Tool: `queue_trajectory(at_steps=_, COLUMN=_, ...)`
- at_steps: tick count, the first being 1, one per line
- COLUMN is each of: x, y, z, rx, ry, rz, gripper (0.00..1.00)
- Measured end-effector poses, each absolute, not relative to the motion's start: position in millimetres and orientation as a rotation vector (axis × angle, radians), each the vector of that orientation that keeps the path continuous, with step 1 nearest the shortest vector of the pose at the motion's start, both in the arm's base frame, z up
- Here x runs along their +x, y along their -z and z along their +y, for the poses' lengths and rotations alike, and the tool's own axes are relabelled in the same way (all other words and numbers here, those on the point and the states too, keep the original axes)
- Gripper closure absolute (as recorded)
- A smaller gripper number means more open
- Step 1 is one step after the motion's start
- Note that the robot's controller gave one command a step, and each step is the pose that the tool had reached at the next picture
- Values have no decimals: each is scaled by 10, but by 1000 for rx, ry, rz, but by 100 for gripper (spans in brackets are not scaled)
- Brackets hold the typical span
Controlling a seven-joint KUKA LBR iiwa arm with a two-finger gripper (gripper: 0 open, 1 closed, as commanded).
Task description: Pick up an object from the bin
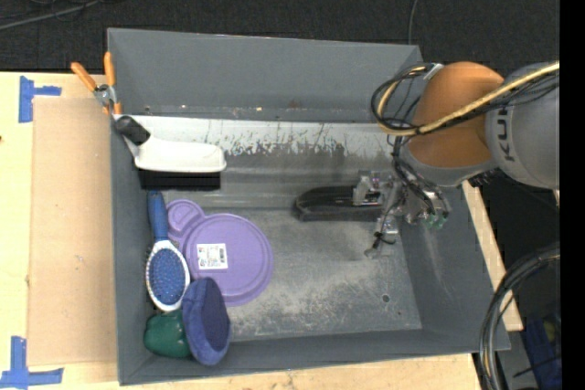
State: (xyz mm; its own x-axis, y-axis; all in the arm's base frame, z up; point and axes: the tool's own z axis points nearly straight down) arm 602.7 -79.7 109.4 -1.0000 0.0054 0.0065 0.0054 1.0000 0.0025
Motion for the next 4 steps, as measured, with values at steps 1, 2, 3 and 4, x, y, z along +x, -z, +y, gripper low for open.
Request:
queue_trajectory(at_steps=1, x=5959, y=-1552, z=-728, rx=-230, ry=6, rz=-3123, gripper=0)
queue_trajectory(at_steps=2, x=6000, y=-1705, z=-742, rx=-129, ry=4, rz=-3133, gripper=0)
queue_trajectory(at_steps=3, x=6040, y=-1040, z=-1143, rx=275, ry=6, rz=-3128, gripper=0)
queue_trajectory(at_steps=4, x=6065, y=-832, z=-1165, rx=177, ry=6, rz=-3132, gripper=0)
